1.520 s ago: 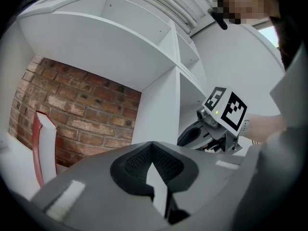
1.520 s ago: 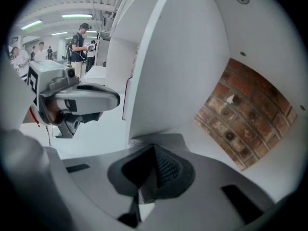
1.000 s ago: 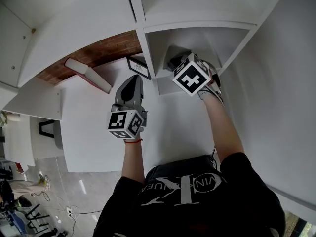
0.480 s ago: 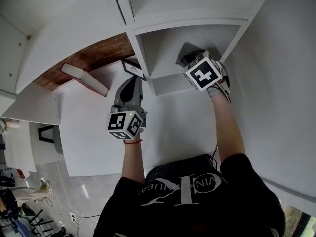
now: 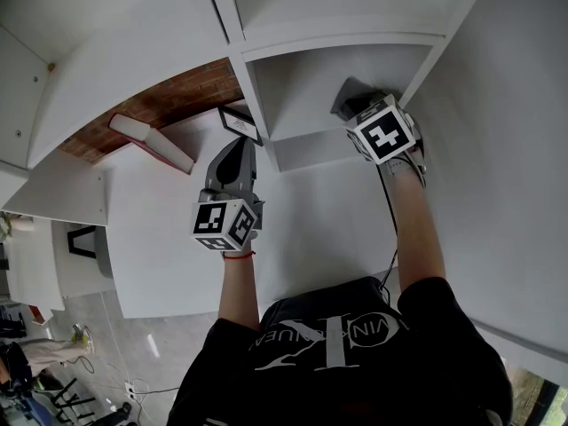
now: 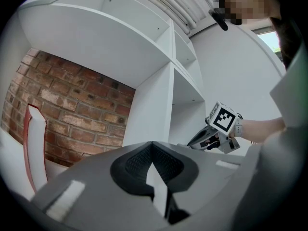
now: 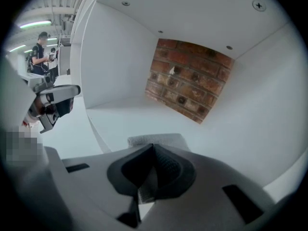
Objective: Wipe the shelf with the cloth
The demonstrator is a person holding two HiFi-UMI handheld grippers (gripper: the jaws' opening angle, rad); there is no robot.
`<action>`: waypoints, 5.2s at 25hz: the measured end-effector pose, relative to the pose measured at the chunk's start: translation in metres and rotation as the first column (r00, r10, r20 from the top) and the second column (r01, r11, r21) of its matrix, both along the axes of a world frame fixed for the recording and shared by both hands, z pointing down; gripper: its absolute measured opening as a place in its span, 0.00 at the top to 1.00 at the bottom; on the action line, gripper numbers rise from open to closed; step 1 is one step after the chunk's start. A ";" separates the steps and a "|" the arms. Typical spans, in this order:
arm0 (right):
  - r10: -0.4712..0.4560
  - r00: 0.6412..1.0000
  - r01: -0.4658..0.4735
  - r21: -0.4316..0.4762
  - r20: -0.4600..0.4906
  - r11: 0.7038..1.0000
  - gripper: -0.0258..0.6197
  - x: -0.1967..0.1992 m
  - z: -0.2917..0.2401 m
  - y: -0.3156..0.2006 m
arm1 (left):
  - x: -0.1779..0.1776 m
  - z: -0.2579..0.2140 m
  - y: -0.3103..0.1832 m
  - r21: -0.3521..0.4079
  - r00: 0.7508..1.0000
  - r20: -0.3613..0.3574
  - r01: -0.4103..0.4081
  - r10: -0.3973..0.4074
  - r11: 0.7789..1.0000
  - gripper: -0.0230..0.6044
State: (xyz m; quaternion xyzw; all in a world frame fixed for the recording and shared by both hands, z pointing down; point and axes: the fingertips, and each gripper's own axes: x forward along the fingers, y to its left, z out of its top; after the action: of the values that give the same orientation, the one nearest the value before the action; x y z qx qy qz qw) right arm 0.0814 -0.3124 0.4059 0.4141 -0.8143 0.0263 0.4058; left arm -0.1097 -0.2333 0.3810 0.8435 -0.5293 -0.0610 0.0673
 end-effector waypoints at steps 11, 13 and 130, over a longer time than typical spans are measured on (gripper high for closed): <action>0.041 0.977 -0.044 0.012 0.208 0.999 0.71 -0.003 -0.008 0.000 | 0.001 0.001 0.004 -0.006 1.000 -0.001 -0.005 0.005 1.000 0.95; 0.041 0.967 -0.045 0.009 0.253 0.999 0.67 -0.006 -0.013 0.001 | -0.001 0.000 0.005 -0.004 1.000 0.000 0.000 0.000 1.000 0.95; 0.195 0.817 0.109 0.478 -0.543 0.871 0.92 0.036 -0.099 0.002 | -0.012 -0.012 0.022 0.004 0.999 -0.037 0.015 -0.015 1.000 0.95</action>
State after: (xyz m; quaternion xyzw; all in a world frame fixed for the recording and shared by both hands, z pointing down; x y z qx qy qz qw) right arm 0.1171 -0.3101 0.3066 0.5101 -0.6229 -0.2970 0.5135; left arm -0.1214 -0.2113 0.3688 0.8385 -0.5340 -0.0782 0.0749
